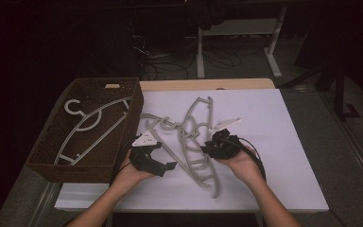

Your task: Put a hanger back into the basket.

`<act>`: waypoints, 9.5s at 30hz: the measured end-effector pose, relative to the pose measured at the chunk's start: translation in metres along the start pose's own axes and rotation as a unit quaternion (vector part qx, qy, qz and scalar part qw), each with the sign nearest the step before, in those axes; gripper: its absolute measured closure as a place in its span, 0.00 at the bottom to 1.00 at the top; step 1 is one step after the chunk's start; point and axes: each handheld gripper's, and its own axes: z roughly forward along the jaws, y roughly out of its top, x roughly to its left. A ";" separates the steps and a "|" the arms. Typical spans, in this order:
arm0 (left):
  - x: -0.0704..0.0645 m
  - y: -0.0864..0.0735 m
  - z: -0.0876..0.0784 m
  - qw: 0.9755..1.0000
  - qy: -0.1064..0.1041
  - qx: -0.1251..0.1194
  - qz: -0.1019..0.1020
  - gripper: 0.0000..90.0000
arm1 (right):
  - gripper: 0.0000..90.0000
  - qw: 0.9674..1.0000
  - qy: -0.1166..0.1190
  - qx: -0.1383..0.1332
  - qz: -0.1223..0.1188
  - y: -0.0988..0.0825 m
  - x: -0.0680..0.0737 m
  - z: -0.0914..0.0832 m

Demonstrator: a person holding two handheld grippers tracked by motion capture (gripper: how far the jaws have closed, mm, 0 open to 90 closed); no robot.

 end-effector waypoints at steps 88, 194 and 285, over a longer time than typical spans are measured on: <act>-0.008 0.024 0.032 0.999 -0.024 0.024 0.000 0.00 | 0.99 0.996 -0.067 0.059 0.031 -0.053 -0.080 -0.014; 0.162 0.051 -0.251 0.971 0.232 0.008 -0.066 0.90 | 0.01 0.997 -0.026 -0.069 0.029 -0.101 -0.033 -0.041; 0.003 0.057 -0.021 0.999 -0.036 -0.035 0.008 0.07 | 0.96 0.993 0.093 0.049 -0.061 -0.064 0.039 -0.012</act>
